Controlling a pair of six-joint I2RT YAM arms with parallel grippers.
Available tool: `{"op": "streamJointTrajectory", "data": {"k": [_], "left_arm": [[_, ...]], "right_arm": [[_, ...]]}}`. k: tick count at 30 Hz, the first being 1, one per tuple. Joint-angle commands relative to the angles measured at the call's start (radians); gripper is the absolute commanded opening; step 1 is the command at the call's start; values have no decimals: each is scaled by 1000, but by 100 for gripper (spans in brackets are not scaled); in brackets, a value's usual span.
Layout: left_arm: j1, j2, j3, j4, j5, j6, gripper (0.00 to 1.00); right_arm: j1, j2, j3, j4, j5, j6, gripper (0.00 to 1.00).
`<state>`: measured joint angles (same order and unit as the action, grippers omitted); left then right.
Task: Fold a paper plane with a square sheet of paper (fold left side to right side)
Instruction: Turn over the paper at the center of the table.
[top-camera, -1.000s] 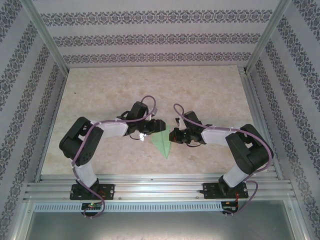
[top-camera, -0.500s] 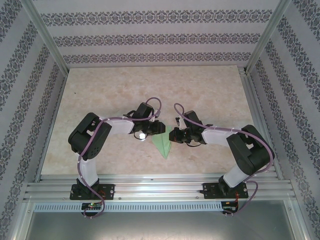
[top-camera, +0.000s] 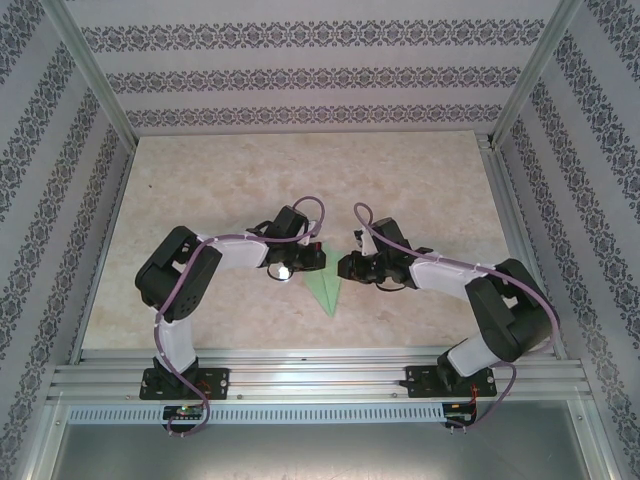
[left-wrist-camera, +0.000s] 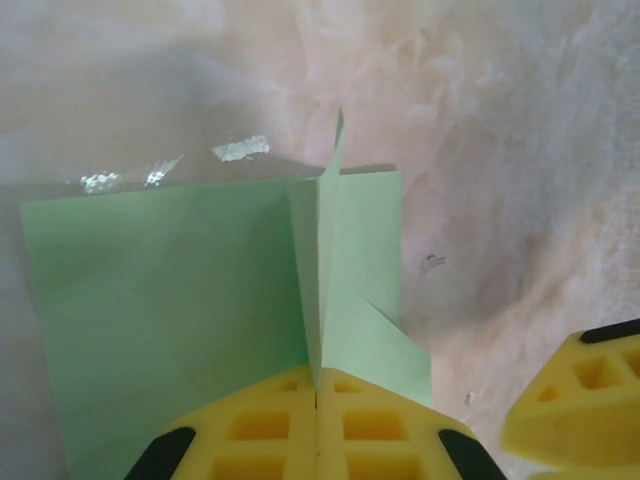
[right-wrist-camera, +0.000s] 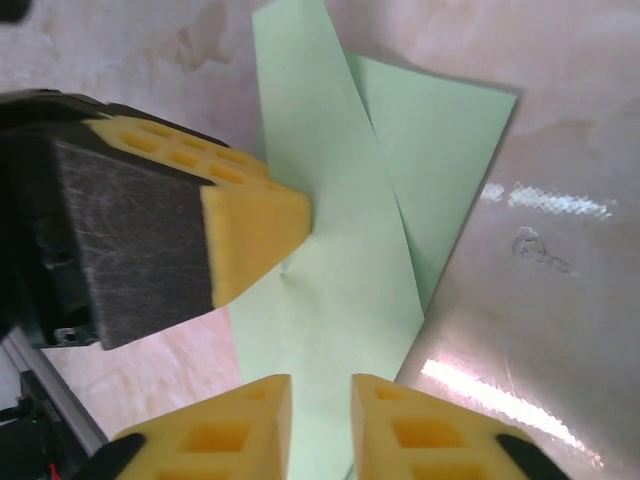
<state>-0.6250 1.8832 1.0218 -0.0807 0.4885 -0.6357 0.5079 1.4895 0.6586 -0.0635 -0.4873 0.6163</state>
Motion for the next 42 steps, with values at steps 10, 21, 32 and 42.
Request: {"op": "streamJointTrajectory", "data": {"k": [10,21,32,42], "left_arm": [[-9,-314,16,29,59,4,1],[-8,-451,84,131,118,-50,2],[-9,-454,88,181,186,-101,2],[-3,-459,71,169,165,-111,3]], "right_arm": [[-68,-616,-250,92,61,125,77],[-6,-752,-421,456,-86,378,98],[93,-489,-382,870,-84,478,85],[91,-433,-380,931,-78,506,33]]}}
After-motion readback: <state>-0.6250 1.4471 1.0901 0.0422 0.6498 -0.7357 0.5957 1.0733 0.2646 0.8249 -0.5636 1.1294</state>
